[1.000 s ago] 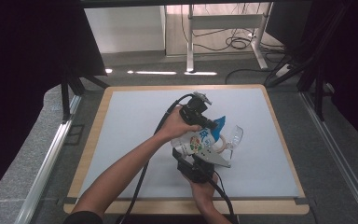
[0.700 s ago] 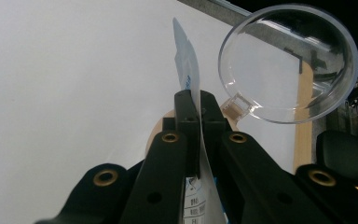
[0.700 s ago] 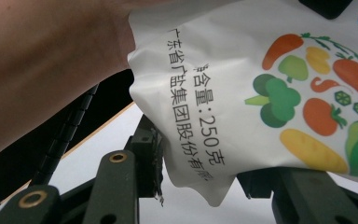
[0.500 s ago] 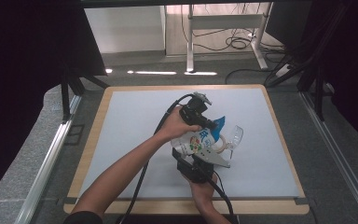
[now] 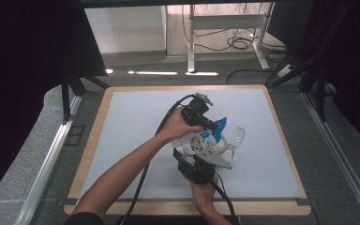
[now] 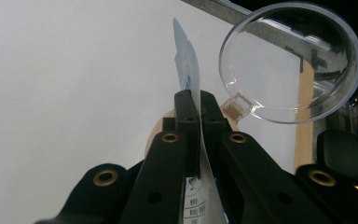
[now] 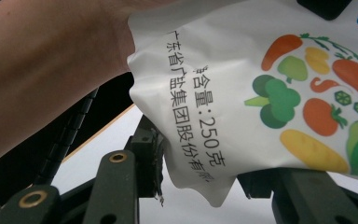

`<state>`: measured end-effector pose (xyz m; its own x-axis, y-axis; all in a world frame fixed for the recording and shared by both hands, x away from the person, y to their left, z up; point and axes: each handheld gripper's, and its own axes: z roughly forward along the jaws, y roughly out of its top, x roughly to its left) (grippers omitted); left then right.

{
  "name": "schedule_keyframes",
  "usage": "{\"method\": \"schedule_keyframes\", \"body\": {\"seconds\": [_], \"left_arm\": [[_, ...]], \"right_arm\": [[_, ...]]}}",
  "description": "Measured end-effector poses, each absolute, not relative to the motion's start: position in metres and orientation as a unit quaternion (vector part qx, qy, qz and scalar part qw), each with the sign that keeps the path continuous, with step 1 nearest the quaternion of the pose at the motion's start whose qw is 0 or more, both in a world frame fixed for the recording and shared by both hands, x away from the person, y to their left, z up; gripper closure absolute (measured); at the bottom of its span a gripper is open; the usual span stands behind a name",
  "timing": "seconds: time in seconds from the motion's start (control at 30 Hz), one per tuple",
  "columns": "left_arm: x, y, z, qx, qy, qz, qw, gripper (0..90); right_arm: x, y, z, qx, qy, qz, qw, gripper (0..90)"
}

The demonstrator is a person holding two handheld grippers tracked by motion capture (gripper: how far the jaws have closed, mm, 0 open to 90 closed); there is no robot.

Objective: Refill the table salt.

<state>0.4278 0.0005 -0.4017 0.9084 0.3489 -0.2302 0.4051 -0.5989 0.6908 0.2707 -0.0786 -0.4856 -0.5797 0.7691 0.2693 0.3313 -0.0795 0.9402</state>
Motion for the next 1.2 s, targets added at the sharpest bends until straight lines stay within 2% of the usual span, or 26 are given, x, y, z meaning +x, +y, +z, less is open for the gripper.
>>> {"method": "schedule_keyframes", "body": {"seconds": [1.2], "left_arm": [[0.4309, 0.0013, -0.4031, 0.891, 0.215, -0.038, 0.398, 90.0]], "right_arm": [[0.2720, -0.0769, -0.4868, 0.420, 0.650, 0.603, 0.194, 57.0]]}}
